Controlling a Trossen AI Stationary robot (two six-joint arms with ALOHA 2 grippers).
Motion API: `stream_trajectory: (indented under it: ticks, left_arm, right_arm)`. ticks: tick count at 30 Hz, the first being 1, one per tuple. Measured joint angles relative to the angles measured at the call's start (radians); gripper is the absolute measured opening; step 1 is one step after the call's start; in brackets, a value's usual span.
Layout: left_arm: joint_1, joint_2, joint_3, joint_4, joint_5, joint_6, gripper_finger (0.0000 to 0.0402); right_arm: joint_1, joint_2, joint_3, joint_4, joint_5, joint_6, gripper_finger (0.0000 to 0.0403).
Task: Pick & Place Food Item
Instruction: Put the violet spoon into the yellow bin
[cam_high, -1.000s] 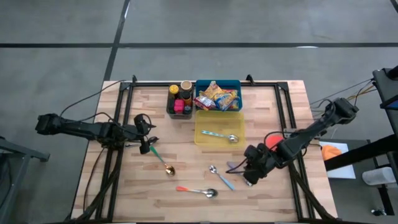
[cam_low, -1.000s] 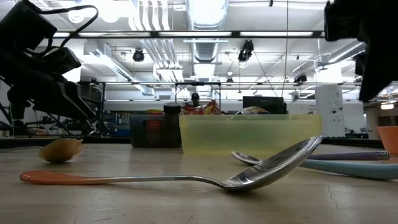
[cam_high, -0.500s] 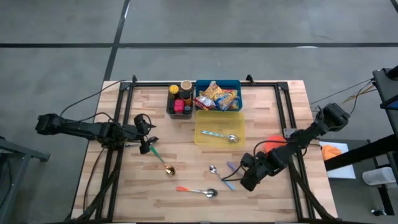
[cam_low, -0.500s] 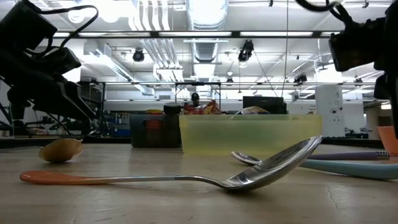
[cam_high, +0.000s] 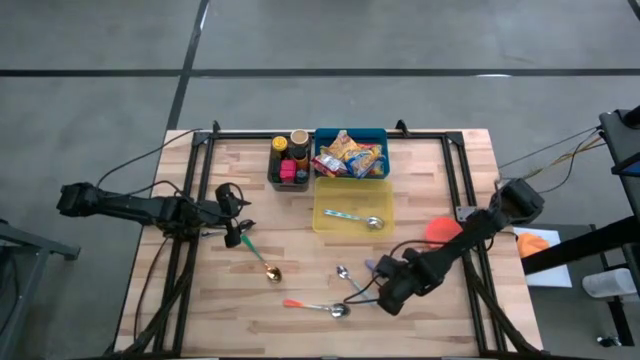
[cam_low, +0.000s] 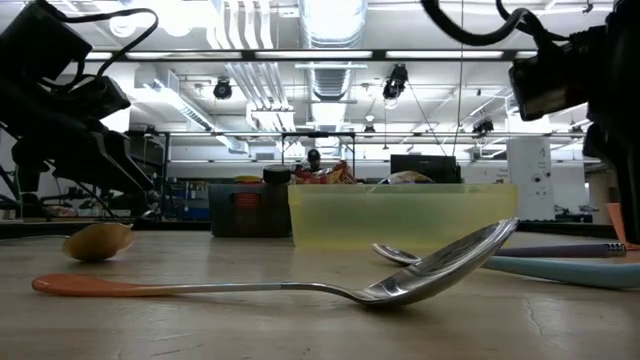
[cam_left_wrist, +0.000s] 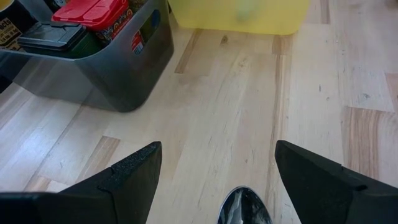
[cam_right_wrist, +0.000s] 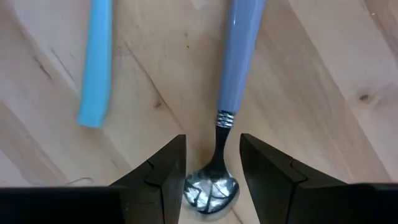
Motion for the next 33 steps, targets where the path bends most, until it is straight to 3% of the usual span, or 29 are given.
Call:
stream_trajectory:
  ticks: [8,33]
  left_arm:
    - [0.000,0.000,0.000,0.000,0.000,0.000,0.0317]
    - [0.000,0.000,0.000,0.000,0.000,0.000,0.0316]
  right_arm:
    - [0.000,0.045,0.056,-0.062,0.003,-0.018,0.0148]
    - [-0.001,0.058,0.001,-0.045,0.030,-0.045,0.0148]
